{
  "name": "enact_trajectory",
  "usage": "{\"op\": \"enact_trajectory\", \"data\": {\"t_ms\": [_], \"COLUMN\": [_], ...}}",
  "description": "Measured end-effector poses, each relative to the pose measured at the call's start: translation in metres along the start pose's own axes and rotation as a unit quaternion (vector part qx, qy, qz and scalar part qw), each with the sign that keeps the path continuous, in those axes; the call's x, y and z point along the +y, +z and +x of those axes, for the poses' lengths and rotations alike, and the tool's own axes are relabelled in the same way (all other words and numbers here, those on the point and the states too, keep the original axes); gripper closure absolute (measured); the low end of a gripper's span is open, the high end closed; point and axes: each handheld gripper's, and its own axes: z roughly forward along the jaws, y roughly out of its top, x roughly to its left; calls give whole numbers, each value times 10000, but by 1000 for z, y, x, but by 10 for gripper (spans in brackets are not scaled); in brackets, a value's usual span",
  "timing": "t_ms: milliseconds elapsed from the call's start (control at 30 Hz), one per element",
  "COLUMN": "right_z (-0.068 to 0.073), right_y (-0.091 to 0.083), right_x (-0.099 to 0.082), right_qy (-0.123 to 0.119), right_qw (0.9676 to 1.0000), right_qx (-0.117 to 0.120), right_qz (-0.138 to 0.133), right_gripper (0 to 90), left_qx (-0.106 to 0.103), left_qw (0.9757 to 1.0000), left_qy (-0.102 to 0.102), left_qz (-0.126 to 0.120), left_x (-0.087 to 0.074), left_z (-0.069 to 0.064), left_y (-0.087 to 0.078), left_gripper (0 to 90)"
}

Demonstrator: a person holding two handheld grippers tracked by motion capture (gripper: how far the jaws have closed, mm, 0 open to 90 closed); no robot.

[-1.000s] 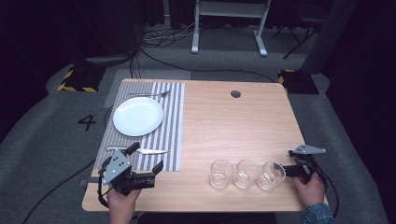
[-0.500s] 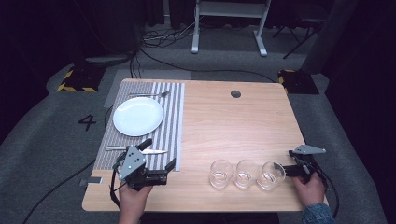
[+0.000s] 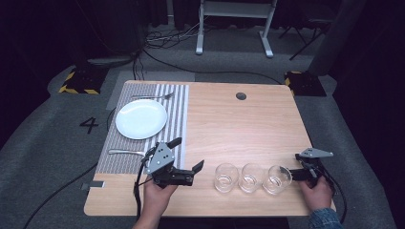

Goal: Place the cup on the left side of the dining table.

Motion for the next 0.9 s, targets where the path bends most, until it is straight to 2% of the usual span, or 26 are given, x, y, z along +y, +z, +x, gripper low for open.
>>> {"op": "enact_trajectory", "data": {"t_ms": [133,200,267,467,700,767,900], "right_z": [0,0,0,0,0,0,0], "right_y": [0,0,0,0,0,0,0], "right_x": [0,0,0,0,0,0,0], "right_qy": [-1,1,-1,-1,-1,-1,0], "right_qw": [10000,10000,10000,10000,10000,10000,10000], "right_qx": [2,3,2,2,3,3,2], "right_qz": [-1,0,0,-1,-1,0,0], "right_gripper": [79,80,80,80,80,80,80], "left_qx": [-224,-255,-402,-743,-856,-966,-1008], "left_qw": [9997,9996,9990,9971,9959,9949,9939], "left_qy": [45,81,200,141,170,138,108], "left_qz": [20,34,56,65,231,273,433], "left_x": [1,2,4,10,3,-2,-12], "left_z": [-11,-13,-24,-39,-49,-50,-53], "left_y": [14,18,34,57,72,75,83], "left_gripper": [13,13,13,12,5,5,3]}}
